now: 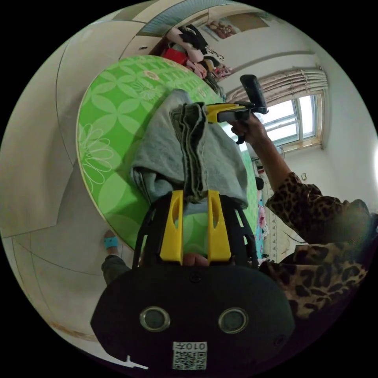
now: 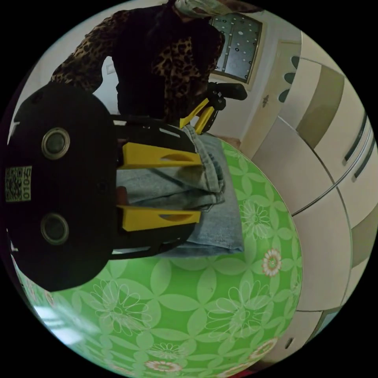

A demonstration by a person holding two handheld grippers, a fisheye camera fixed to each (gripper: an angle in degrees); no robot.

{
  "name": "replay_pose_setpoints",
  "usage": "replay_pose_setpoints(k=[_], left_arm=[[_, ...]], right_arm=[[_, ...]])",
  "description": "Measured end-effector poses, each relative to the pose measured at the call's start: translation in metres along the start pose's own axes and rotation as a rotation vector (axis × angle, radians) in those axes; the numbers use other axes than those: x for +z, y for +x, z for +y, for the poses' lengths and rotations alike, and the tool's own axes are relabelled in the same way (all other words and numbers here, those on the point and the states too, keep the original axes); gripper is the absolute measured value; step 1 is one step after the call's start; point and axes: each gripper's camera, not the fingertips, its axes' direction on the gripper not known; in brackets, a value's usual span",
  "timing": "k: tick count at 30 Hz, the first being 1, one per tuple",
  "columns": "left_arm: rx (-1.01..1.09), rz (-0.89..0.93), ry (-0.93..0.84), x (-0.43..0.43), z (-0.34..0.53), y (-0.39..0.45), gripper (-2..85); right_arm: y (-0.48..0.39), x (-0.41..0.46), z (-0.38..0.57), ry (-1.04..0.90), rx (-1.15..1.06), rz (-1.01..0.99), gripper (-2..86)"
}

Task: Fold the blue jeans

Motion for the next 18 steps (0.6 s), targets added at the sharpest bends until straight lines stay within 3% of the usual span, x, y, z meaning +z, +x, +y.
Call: replay_pose_setpoints(k=[5,7,11,16,18], left_arm=[[-0.001,0.052,0.034,-0.009,0.009,0.007,9.8],[0.030,0.013,0.048,-0.013,0.012,0.017,9.7],[0.027,0.011,0.016,-0.003,0.013,0.021,9.4],[0.023,0.040,0.015,-0.003,0.020,0.018,9.3],[0.051,0.055,0.014,-0.007,0.022,0.024,9.2]], right_arm=[[-0.001,-0.026,0.017,0.071,-0.006,-0.019,6.9],[-0.001,-0.035,0.022,0.130,-0.025,-0.071,8.5],[0.003,-0.020,0.008,0.040,-0.012,-0.027,10.4],[0.010,0.007,0.003,-0.079,-0.057,-0.159,6.8],[0.007,-0.002,0.012,-0.017,-0.068,-0.160,5.5]])
